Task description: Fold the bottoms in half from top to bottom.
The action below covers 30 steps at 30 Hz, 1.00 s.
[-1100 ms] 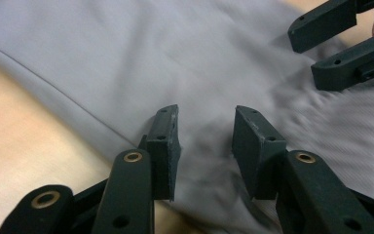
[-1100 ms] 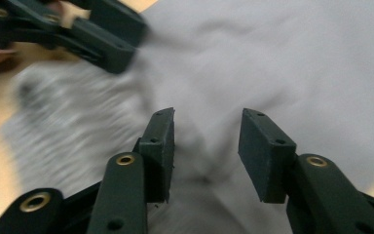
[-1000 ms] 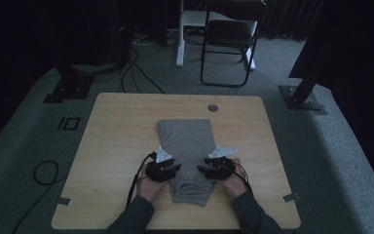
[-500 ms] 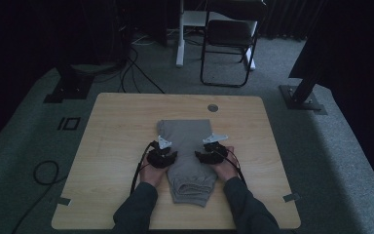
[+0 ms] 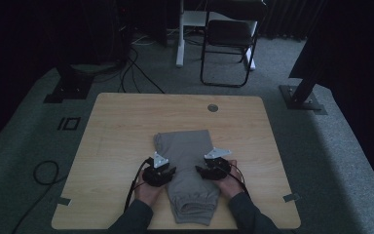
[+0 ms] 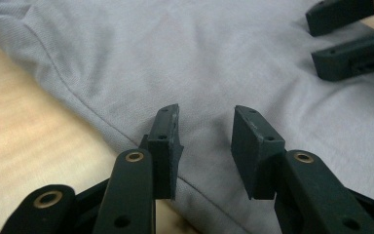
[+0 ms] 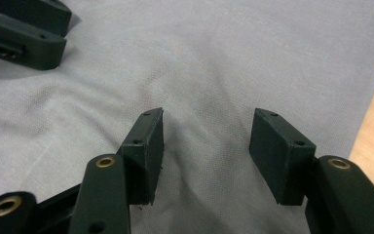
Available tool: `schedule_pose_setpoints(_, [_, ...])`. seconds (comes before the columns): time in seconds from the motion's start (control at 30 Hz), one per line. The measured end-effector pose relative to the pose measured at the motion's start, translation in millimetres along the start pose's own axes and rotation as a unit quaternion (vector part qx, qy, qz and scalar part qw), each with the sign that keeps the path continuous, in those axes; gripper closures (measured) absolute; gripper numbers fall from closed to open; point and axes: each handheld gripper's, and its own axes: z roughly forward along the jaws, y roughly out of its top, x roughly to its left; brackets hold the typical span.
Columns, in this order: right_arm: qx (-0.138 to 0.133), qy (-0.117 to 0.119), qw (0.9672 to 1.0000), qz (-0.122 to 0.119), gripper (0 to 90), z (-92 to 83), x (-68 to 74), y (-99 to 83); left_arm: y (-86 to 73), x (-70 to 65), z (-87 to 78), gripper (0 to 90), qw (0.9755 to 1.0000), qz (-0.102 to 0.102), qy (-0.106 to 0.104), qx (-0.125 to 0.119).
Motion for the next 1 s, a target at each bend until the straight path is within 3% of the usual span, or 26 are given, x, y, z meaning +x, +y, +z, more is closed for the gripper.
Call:
schedule_pose_setpoints(0.13, [0.005,0.002,1.0000,-0.006,46.7,-8.5,11.0,-7.4,-8.9,-8.4,-9.9,63.5,0.9999,0.016,-0.005,0.005])
schedule_pose_setpoints(0.3, [0.026,0.005,0.9996,-0.008,51.2,-16.1,18.7,-8.2,-8.8,-6.9,-15.3,65.3,0.9997,0.020,-0.012,0.004])
schedule_pose_setpoints(0.37, [0.020,0.002,0.9998,-0.008,53.5,-15.8,15.3,-6.4,-1.1,0.1,-16.2,65.2,0.9995,0.025,0.008,-0.019])
schedule_pose_setpoints(0.5, [0.012,-0.017,0.9997,0.011,54.6,-10.5,-2.7,5.8,27.0,28.7,-14.3,65.2,0.9960,0.004,0.072,-0.052])
schedule_pose_setpoints(0.6, [0.009,-0.039,0.9989,0.024,54.6,-3.1,-18.3,18.7,45.4,54.0,-6.5,67.1,0.9918,-0.020,0.116,-0.051])
schedule_pose_setpoints(0.63, [0.007,-0.044,0.9987,0.027,54.6,-0.3,-23.2,22.6,49.4,61.5,-3.6,68.4,0.9911,-0.032,0.120,-0.047])
schedule_pose_setpoints(0.7, [0.005,-0.049,0.9983,0.033,54.6,6.1,-31.0,29.0,54.6,72.3,1.1,70.3,0.9932,-0.048,0.098,-0.040])
schedule_pose_setpoints(0.8, [0.010,-0.058,0.9976,0.038,54.6,16.5,-38.6,34.3,57.2,74.4,11.8,71.5,0.9943,-0.030,0.101,-0.015])
schedule_pose_setpoints(0.9, [0.020,-0.057,0.9973,0.041,55.0,25.6,-42.4,36.0,54.8,75.8,19.3,84.1,0.9947,-0.024,0.100,0.006])
schedule_pose_setpoints(0.93, [0.023,-0.057,0.9973,0.041,55.3,27.8,-42.8,35.9,53.6,76.8,19.1,88.8,0.9946,-0.027,0.100,0.004])
schedule_pose_setpoints(1.0, [0.022,-0.057,0.9973,0.041,56.3,28.7,-42.8,36.8,51.5,79.8,15.1,89.6,0.9937,-0.041,0.104,-0.008])
